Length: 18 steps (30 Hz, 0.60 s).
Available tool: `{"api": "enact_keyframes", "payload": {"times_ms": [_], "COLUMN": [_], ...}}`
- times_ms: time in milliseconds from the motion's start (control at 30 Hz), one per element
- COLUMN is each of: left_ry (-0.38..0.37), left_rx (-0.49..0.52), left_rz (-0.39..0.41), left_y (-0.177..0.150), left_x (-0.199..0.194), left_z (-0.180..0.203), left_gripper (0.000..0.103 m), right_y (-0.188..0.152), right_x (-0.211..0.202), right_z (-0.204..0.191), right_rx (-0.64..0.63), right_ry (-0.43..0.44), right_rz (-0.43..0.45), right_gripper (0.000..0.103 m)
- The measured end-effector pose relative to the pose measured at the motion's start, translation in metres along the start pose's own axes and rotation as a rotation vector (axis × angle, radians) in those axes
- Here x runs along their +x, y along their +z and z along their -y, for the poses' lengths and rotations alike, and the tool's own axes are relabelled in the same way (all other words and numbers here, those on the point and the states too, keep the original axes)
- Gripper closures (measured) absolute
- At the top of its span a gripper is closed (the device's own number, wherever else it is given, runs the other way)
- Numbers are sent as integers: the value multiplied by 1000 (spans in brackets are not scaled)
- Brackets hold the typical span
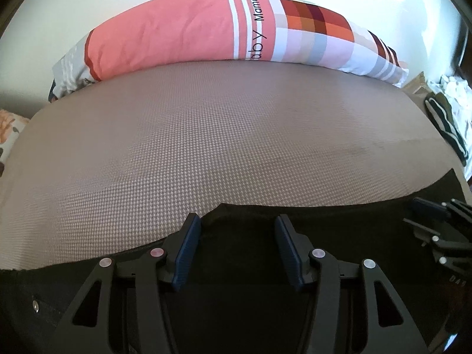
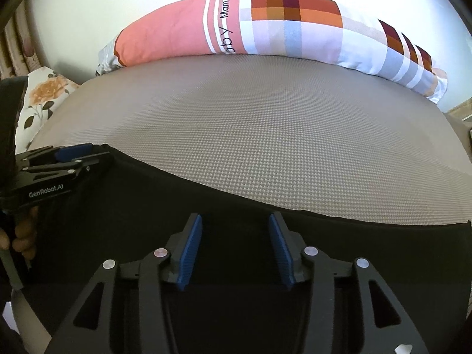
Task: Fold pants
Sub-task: 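Close the right gripper on the edge of the folded black jeans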
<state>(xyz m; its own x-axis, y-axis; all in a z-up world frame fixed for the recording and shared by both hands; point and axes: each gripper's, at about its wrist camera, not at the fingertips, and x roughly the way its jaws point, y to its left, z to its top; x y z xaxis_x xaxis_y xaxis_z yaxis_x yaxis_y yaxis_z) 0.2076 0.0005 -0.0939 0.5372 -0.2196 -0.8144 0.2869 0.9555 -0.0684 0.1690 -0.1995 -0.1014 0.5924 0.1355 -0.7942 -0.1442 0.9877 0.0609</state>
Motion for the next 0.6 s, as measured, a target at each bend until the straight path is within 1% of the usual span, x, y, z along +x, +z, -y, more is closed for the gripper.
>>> {"api": "enact_keyframes", "payload": {"times_ms": [100, 167, 267, 433, 600], "left_ry": [-3, 8, 21, 47, 75], "left_rx": [-18, -17, -13, -2, 16], "left_rz": [-11, -16, -14, -11, -50], "left_y": [-2, -8, -20, -48, -74], "left_x": [-10, -19, -33, -52, -57], "left_z": [0, 3, 8, 19, 26], "left_gripper": [49, 49, 48, 48, 48], "right_y": [2, 3, 3, 2, -4], "right_x": [-2, -3, -6, -15, -30], "right_z": [2, 6, 11, 16, 26], "right_rx": [6, 23, 43, 58, 64], "right_ry": [17, 35, 42, 37, 49], "right_rz": [-10, -12, -9, 8, 20], "right_gripper": [58, 58, 58, 58, 55]}}
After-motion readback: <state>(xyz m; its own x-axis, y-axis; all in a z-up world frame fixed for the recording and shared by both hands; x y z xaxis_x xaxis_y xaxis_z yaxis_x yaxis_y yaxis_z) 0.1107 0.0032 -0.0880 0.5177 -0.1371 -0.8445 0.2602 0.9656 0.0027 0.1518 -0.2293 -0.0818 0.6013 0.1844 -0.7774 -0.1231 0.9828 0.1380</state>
